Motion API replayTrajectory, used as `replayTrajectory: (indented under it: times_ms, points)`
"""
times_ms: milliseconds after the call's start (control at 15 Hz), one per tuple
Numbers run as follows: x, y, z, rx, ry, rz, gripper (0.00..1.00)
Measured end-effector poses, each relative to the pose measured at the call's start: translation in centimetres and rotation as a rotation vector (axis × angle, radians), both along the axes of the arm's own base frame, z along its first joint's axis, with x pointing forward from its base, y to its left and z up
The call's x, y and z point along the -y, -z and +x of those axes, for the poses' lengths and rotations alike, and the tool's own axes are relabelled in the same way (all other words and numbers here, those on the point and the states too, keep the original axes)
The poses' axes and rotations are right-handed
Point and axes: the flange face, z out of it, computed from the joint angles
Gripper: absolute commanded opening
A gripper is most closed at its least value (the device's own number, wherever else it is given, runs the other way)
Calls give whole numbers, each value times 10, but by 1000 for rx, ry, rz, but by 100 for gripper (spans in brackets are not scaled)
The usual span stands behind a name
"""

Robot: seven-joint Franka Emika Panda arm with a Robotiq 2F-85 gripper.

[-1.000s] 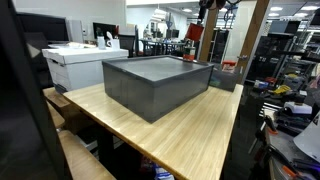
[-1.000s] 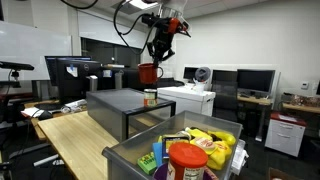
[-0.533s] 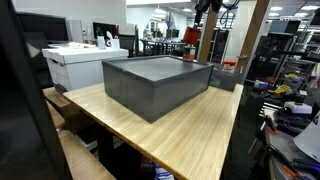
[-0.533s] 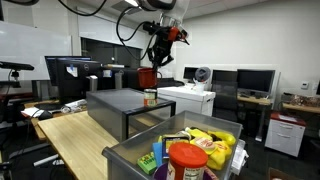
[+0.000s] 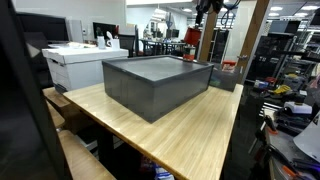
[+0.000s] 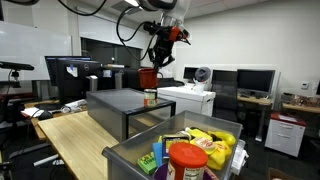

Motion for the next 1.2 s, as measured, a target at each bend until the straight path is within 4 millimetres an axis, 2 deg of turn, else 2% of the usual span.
replayTrajectory:
  times_ms: [1200]
  points:
    - [9, 16, -1, -27, 15, 4, 2]
